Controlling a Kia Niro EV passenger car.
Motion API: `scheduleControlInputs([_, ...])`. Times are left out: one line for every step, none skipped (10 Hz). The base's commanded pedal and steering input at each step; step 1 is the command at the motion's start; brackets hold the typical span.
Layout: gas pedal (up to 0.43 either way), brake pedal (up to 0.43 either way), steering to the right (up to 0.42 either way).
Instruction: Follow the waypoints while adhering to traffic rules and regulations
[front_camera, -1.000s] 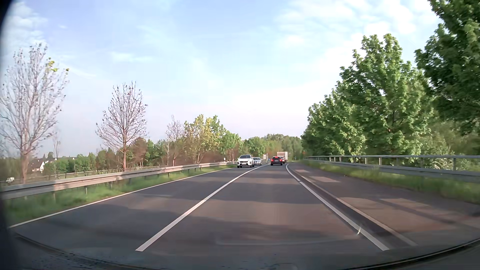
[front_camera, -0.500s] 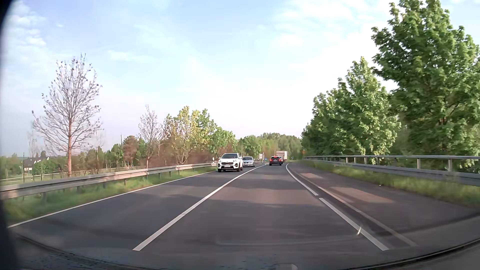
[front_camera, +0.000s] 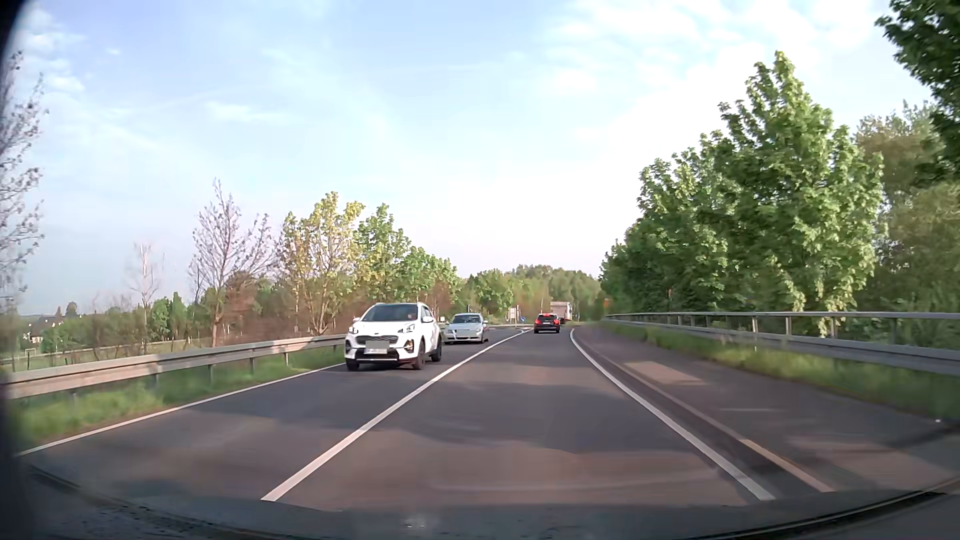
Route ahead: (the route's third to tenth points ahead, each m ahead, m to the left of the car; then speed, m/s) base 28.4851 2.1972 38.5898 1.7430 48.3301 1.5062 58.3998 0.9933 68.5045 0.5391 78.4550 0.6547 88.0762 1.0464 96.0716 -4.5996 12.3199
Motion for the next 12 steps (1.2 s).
scheduleControlInputs([0.000, 0.000, 0.010])
scheduleControlInputs([0.000, 0.000, 0.010])
scheduleControlInputs([0.000, 0.000, 0.010])
scheduleControlInputs([0.000, 0.000, 0.010])
scheduleControlInputs([0.000, 0.000, 0.010])
scheduleControlInputs([0.000, 0.000, 0.010])
scheduleControlInputs([0.000, 0.000, 0.010])
scheduleControlInputs([0.000, 0.000, 0.010])
scheduleControlInputs([0.000, 0.000, 0.010])
scheduleControlInputs([0.000, 0.000, 0.009])
scheduleControlInputs([0.000, 0.000, 0.009])
scheduleControlInputs([0.000, 0.000, 0.008])
